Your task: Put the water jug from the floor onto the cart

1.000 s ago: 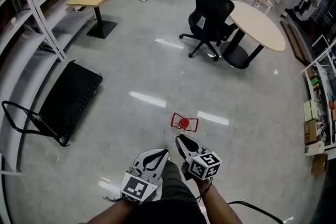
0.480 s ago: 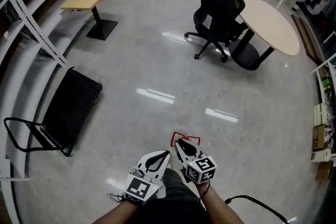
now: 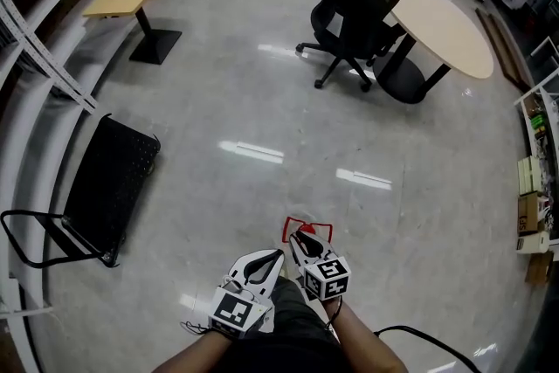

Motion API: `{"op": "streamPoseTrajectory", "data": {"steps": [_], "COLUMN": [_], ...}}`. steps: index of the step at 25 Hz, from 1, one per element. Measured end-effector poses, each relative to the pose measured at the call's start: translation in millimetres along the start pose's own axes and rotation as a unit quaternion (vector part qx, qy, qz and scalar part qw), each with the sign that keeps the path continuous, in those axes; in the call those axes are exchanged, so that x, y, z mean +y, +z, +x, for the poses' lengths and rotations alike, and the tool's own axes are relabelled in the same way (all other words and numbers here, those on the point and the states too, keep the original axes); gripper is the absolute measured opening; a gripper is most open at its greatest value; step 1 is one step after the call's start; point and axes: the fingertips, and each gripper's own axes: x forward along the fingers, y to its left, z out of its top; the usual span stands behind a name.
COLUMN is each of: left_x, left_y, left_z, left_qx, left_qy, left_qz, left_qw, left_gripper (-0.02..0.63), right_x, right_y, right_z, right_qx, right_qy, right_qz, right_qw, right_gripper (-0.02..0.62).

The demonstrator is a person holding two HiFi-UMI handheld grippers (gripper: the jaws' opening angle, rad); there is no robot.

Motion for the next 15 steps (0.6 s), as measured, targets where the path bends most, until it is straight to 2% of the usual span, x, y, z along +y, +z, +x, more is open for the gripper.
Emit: {"op": "streamPoseTrajectory", "data": {"steps": [4,9,15], "left_x": [1,11,37], "left_y": [-41,-96,-162], "left_z": [6,17,36], "left_qx": [0.002,0.015,0.049], "left_qy": [-0.008,-0.013,-0.01], "left_qz": [0.0,-0.001,-0.019], "left_qw": [1.0,0.9998,0.9986], "left_gripper": [0.002,0.002,0.002], "right_x": [-31,-84,-123], "right_y": [-69,-161,-223], "right_z": [38,95,152], "right_qx": [0.043,0.091,0.122], "right_qy": [-0.022,-0.061,-0.087], "right_qz": [0.039,0.098,0.113], "right_qw": [0.998,0.989,0.982], "right_gripper": [0.06,0.071,0.086]}}
